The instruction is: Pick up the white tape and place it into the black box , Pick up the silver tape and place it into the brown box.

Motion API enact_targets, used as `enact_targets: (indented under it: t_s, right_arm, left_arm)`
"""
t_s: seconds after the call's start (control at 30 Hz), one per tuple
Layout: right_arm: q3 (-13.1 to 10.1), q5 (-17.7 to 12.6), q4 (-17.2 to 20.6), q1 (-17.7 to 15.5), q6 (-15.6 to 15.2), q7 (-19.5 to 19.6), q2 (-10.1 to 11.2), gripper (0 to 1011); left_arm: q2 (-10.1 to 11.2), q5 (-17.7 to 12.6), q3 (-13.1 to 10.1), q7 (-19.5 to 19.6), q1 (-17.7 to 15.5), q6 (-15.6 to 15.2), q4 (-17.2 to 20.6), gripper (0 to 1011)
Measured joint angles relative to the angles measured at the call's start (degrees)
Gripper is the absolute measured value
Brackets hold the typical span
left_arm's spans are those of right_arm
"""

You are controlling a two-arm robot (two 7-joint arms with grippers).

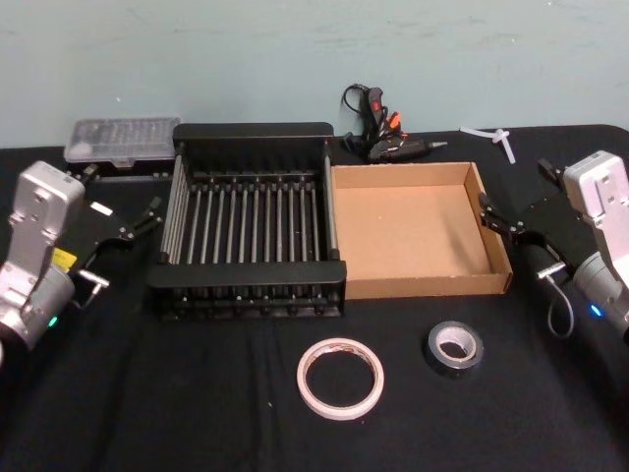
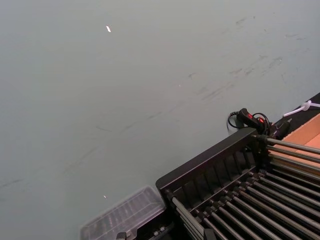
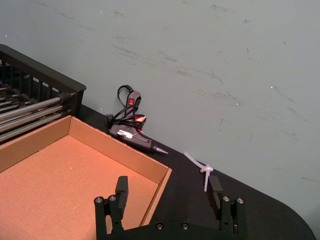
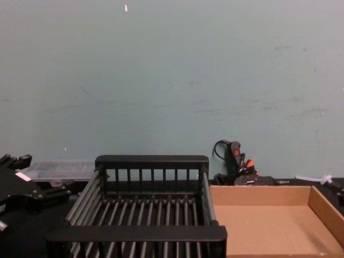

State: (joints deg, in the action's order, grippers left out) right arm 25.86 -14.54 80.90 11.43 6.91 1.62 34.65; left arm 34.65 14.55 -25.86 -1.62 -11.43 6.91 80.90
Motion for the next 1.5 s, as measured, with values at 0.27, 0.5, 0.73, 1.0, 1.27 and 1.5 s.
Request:
enact_targets:
  t_s: [0.27, 0.5, 0.73, 1.0, 1.27, 1.5]
  right_arm:
    - [0.0, 0.0, 0.0, 0.0, 0.0, 0.0, 0.0, 1000]
    - [0.0, 0.0, 0.0, 0.0, 0.0, 0.0, 0.0, 1000]
    - [0.0, 0.0, 0.0, 0.0, 0.0, 0.0, 0.0, 1000]
    - [0.0, 0.0, 0.0, 0.0, 0.0, 0.0, 0.0, 1000]
    - [0.0, 0.0, 0.0, 0.0, 0.0, 0.0, 0.0, 1000]
    - [0.0, 0.0, 0.0, 0.0, 0.0, 0.0, 0.0, 1000]
  left_arm:
    - [0.0, 0.0, 0.0, 0.0, 0.0, 0.0, 0.0, 1001]
    - [0.0, 0.0, 0.0, 0.0, 0.0, 0.0, 0.0, 1001]
    - [0.0, 0.0, 0.0, 0.0, 0.0, 0.0, 0.0, 1001]
    - [0.0, 0.0, 0.0, 0.0, 0.0, 0.0, 0.0, 1001]
    - [0.0, 0.0, 0.0, 0.0, 0.0, 0.0, 0.0, 1001]
    - [0.0, 0.0, 0.0, 0.0, 0.0, 0.0, 0.0, 1001]
